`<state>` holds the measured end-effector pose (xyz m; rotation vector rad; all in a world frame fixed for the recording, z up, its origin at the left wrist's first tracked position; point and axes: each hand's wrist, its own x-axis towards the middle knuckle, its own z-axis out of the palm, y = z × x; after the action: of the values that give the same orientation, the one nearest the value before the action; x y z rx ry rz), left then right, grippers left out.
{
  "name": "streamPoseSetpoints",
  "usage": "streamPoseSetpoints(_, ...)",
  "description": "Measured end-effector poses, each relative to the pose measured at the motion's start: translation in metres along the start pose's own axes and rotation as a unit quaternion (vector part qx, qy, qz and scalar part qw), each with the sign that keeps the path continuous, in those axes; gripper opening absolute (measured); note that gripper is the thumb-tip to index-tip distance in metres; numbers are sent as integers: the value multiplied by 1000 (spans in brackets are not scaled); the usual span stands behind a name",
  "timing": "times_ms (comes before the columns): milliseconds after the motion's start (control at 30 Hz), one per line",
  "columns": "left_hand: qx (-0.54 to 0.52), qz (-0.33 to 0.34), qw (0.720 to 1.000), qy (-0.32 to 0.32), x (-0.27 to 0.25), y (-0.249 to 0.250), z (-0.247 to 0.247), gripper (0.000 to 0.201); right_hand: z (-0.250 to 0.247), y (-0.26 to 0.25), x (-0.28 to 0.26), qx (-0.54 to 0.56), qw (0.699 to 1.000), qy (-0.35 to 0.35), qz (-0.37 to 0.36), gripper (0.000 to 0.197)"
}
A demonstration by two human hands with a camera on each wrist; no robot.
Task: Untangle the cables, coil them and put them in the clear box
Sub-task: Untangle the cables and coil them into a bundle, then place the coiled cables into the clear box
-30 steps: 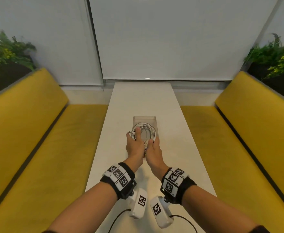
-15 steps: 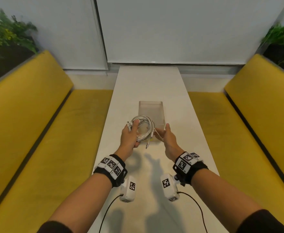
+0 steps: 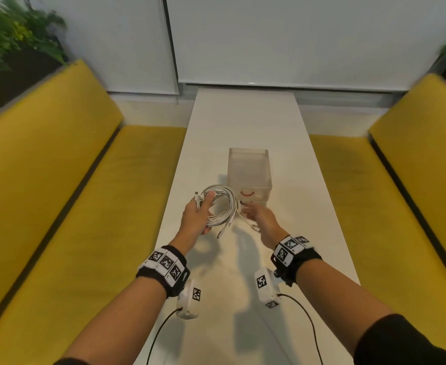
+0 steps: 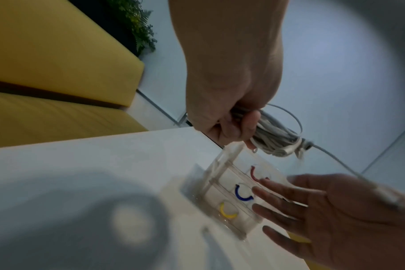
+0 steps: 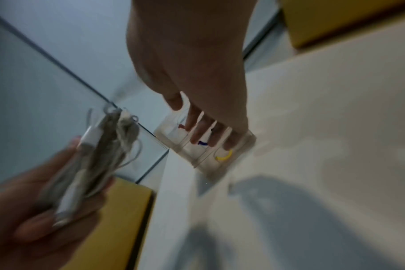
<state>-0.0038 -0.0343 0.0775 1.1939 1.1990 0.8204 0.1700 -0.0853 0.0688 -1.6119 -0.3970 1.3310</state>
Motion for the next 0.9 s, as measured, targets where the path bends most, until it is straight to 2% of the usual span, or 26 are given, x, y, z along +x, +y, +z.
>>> streamPoseSetpoints(100,22,-1,1000,1,6,-3,-14,39,3,-6,18,39,998,38,-23,22)
streamPoseSetpoints(233,38,4,999,-17,11,-7,-27,39,10,-6,33,100,991,87,-1,18)
streamPoseSetpoints(400,35,15,999,-39,14,-3,-35,39,6,-1,48,105,989,107,16,23)
streamPoseSetpoints(567,48,3,997,-59,19,7,-37,47,-2,-2,39,112,991,76,14,22)
streamPoseSetpoints(633,58,5,997,-59,20,13,-34,50,-6,-3,36,143,988,54,31,15)
streamPoseSetpoints(700,99,34,993,-48,23,21,-29,51,-9,-1,33,199,978,33,51,17)
streamPoseSetpoints(800,231,114,966,-18,24,38,-18,52,-14,2,25,295,953,3,70,31)
streamPoseSetpoints(900,371,217,903,-14,23,57,-5,50,-23,7,14,320,944,-22,81,29)
